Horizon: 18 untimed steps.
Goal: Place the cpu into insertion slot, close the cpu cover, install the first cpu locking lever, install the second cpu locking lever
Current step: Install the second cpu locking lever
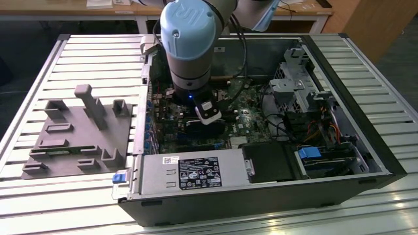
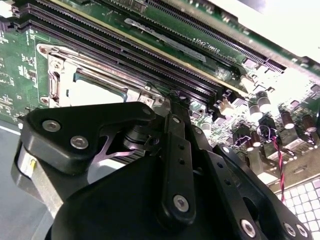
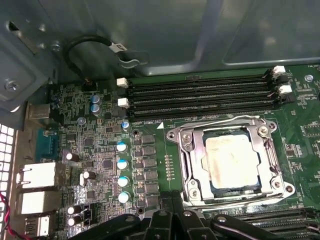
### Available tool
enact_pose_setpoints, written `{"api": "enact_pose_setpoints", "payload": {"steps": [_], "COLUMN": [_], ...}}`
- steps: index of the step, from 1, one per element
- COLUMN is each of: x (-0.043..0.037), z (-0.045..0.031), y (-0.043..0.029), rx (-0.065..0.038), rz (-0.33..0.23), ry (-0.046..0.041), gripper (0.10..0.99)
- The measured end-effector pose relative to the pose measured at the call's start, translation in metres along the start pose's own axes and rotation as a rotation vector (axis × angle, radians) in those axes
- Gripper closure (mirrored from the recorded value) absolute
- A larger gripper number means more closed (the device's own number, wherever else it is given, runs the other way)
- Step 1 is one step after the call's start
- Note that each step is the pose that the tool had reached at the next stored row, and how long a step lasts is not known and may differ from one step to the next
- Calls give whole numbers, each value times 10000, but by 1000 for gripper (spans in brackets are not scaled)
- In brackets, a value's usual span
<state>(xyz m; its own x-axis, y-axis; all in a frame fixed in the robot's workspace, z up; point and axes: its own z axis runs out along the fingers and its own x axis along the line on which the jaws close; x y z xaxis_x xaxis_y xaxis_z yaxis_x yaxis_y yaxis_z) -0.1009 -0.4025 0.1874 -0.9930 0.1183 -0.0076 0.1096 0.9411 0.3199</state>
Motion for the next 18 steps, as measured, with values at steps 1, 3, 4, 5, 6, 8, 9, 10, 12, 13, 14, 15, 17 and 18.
{"api": "enact_pose_setpoints", "payload": {"steps": [1,3,4,5,6,8,9,10,12,13,14,15,17,18], "x": [-2,-3,-2,-2,-2,-2,-6,-11,-24,-27,-28,-28,-29,-29], "z": [1,3,5,6,7,5,6,6,8,7,4,-4,-26,-41], "y": [3,9,14,18,22,34,37,39,43,45,47,49,59,63], "rx": [7,27,42,56,76,189,228,268,343,374,393,402,395,398], "rz": [0,-1,-1,-2,-3,-9,-11,-13,-15,-15,-17,-18,-20,-19], "ry": [-1,-4,-5,-7,-8,-20,-24,-29,-38,-42,-45,-43,-47,-46], "gripper": [980,980,980,980,980,980,980,980,980,980,980,980,980,980]}}
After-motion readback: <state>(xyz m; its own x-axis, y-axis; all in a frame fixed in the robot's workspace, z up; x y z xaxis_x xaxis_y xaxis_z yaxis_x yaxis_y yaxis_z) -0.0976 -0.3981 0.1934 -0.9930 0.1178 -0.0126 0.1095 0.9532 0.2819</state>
